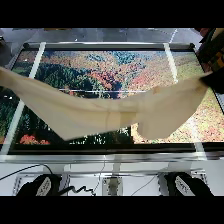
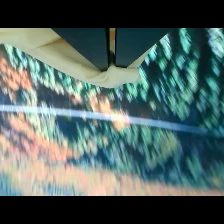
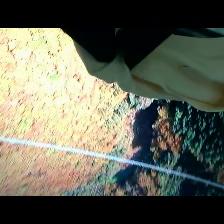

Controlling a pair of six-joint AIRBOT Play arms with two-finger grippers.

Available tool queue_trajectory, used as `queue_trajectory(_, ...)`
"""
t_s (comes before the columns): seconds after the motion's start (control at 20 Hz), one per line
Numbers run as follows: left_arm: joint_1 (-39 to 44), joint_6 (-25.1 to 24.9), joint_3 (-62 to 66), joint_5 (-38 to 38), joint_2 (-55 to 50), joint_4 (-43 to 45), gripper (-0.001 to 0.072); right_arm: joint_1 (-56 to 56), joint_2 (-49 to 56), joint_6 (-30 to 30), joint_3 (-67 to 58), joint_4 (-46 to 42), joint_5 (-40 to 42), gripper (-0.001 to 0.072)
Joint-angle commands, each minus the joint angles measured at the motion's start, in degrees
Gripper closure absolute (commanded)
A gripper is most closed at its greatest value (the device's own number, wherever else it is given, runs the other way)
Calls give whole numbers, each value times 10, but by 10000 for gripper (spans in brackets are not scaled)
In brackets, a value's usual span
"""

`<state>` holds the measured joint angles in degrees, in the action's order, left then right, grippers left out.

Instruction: Fold the clothes and pants, and hang the long-sleeved shirts on hangers.

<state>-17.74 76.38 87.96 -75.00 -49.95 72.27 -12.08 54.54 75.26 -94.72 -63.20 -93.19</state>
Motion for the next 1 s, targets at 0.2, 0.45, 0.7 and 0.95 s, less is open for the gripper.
queue_trajectory(0.2, 57, -89, -255, 226, -172, -145, 692, 0, 89, 2, 364, 59, 301, 695)
queue_trajectory(0.45, 158, -89, -256, 463, -283, -176, 692, 0, 156, 3, 432, 170, 505, 695)
queue_trajectory(0.7, 199, -89, -256, 555, -285, -183, -2, -17, 163, 4, 432, 162, 666, 231)
queue_trajectory(0.95, 148, -89, -256, 379, -233, -137, 1, -131, 164, 15, 432, 80, 534, 330)
